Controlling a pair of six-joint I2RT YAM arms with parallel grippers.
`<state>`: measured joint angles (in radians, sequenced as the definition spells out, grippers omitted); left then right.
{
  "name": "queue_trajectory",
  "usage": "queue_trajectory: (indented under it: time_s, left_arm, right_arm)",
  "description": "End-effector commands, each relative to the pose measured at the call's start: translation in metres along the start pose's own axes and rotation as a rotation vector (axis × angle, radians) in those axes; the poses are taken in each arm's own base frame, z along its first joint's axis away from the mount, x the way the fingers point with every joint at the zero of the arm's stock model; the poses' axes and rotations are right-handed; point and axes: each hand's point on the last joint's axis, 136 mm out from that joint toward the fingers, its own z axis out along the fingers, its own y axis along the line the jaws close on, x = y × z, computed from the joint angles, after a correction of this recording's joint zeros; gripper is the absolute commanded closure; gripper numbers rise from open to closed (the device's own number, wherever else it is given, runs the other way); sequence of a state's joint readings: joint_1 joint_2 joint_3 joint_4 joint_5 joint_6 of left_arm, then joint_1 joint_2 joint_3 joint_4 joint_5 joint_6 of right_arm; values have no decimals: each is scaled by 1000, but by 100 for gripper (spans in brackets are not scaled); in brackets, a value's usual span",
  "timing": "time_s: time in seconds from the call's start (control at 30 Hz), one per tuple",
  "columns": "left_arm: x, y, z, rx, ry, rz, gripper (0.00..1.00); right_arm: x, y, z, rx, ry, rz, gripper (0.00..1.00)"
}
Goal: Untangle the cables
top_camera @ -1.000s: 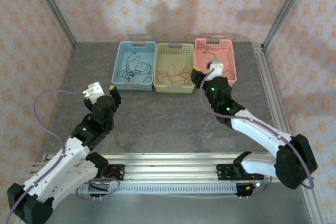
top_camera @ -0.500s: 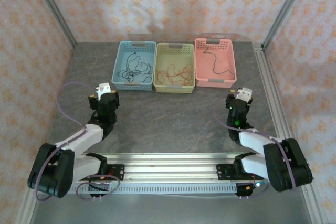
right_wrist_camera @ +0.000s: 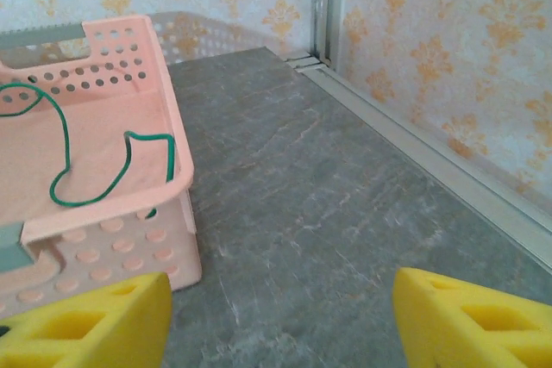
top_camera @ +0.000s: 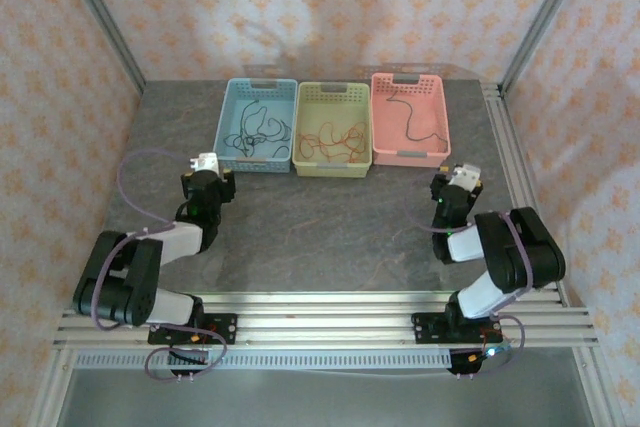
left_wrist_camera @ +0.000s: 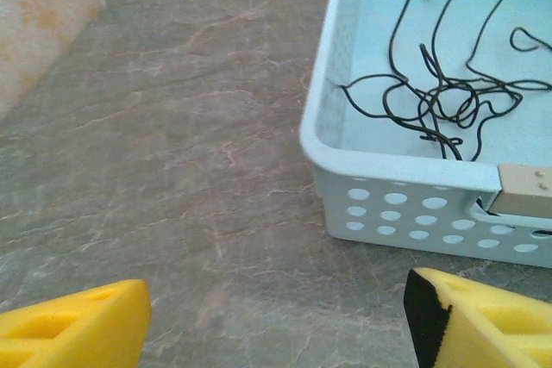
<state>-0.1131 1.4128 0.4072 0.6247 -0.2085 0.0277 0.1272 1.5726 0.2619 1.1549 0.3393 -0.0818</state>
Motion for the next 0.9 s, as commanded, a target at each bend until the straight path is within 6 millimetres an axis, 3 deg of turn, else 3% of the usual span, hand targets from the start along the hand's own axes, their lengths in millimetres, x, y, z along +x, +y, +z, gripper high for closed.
queue_trajectory:
  time_s: [0.0, 0.03, 0.2, 0.23, 0.27, 0.6, 0.87]
  left_arm:
    - [-17, -6, 14, 24, -21, 0, 8]
    - [-17, -4, 15, 28, -18, -13, 0]
    - [-15, 0, 19, 47, -4, -45, 0]
    - [-15, 0, 19, 47, -2, -45, 0]
    - [-15, 0, 19, 47, -4, -45, 0]
    - [-15, 0, 19, 49, -5, -46, 0]
    - [-16, 0, 19, 49, -6, -45, 0]
  right_arm:
    - [1, 4, 12, 2, 82, 2, 31]
    - [1, 3, 19, 8, 92, 14, 31]
    - [0, -1, 22, -7, 84, 47, 27]
    - [0, -2, 21, -6, 87, 46, 3]
    - [1, -2, 21, -6, 96, 45, 1]
    - [1, 0, 21, -16, 90, 43, 1]
    - [4, 22, 21, -141, 119, 0, 1]
